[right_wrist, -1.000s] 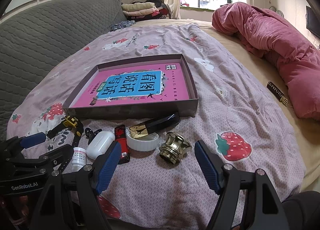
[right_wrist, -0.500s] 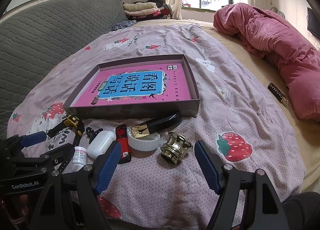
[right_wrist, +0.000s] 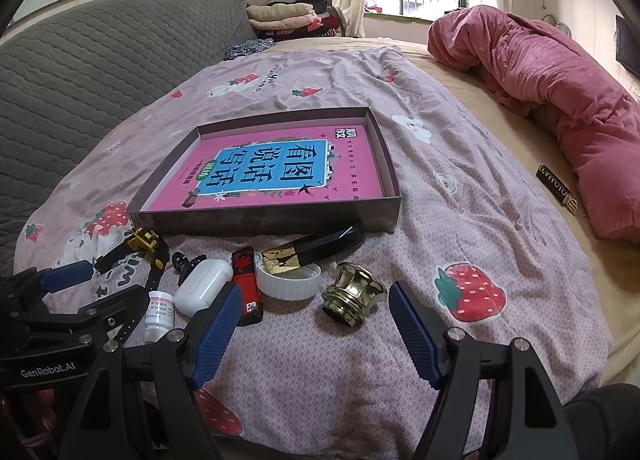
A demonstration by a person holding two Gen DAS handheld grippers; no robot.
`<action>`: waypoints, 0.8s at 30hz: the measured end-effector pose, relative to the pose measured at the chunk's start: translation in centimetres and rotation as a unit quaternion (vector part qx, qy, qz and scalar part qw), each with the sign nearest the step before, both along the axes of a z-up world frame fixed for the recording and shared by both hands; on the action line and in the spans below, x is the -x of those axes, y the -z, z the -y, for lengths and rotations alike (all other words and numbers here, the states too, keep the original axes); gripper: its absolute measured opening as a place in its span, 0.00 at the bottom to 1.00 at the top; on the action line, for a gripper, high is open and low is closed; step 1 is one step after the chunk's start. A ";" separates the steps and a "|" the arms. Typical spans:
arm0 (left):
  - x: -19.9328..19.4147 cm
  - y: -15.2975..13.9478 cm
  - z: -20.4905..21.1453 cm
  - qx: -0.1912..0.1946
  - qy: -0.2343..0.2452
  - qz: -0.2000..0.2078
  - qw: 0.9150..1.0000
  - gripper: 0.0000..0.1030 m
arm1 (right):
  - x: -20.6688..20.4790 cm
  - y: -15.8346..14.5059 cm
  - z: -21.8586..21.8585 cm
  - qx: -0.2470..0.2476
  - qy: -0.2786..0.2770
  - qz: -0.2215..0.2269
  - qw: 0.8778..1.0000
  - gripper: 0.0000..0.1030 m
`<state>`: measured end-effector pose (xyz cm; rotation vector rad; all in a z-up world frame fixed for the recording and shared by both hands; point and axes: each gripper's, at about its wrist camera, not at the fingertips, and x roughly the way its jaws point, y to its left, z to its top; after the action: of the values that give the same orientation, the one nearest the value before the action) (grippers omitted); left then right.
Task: Organize rigid objects
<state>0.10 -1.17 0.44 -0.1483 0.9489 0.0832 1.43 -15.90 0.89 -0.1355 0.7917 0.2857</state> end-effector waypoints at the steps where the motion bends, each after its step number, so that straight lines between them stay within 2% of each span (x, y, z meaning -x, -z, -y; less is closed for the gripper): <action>1: 0.0 0.0 0.0 0.000 0.000 0.000 1.000 0.91 | 0.0 0.0 0.0 0.000 0.000 0.000 1.000 0.73; 24: -0.1 0.1 -0.1 0.003 0.001 -0.005 1.000 0.91 | -0.4 0.3 0.6 -0.007 0.011 -0.013 1.000 0.73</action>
<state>0.24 -1.08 0.29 -0.1526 0.9590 0.0782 1.86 -16.50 0.57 -0.1103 0.8157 0.2733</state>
